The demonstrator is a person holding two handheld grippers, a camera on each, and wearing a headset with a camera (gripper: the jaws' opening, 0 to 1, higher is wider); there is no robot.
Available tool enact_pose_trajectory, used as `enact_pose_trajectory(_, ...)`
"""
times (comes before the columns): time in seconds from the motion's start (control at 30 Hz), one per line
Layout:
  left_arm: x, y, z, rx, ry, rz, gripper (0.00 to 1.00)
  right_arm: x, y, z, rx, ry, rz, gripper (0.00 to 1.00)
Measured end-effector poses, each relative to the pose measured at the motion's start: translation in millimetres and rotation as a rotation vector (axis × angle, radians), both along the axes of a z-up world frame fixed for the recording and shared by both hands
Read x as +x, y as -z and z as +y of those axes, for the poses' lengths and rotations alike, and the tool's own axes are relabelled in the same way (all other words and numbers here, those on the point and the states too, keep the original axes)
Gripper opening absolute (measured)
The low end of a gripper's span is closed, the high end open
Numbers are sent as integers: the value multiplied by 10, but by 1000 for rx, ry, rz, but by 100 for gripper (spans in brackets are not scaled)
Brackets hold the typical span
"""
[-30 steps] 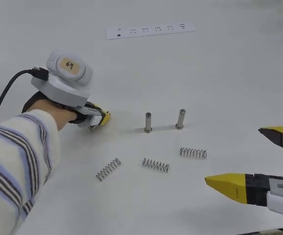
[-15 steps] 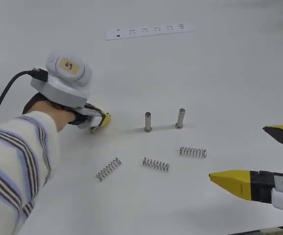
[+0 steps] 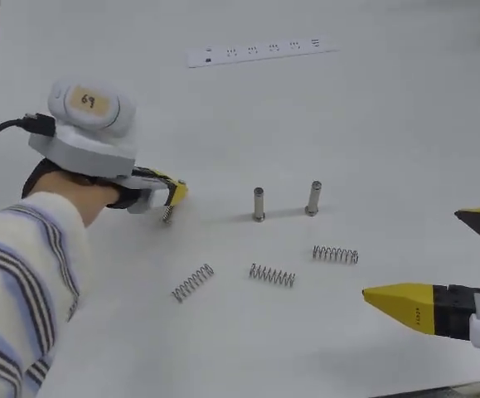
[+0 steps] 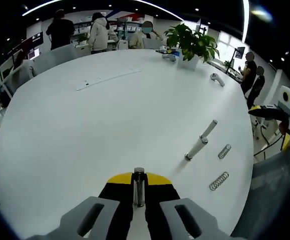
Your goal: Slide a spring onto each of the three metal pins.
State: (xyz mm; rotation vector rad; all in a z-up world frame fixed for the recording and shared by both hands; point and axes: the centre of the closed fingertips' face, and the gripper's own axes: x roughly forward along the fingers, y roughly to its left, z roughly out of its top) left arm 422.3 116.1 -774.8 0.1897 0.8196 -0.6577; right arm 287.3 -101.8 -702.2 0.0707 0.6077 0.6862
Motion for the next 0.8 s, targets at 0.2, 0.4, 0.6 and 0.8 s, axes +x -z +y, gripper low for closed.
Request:
enact_pose_trajectory(0.2, -93, -91, 58, -40, -46, -27, 0, -19, -17, 22, 0, -12, -5, 96)
enact_pose_trajectory(0.4, -191, -96, 22, -24, -54, -52, 0, -35, -39, 56, 12, -21, -10, 95)
enact_pose_trajectory(0.6, -156, -195, -34, -32, -61, -91, 0, -44, -79, 46, 14, -21, -22, 95)
enact_pose_trajectory(0.8, -165, -270, -166, -73, -49, -106, 0, -52, -90, 21, 15, -14, -25, 95)
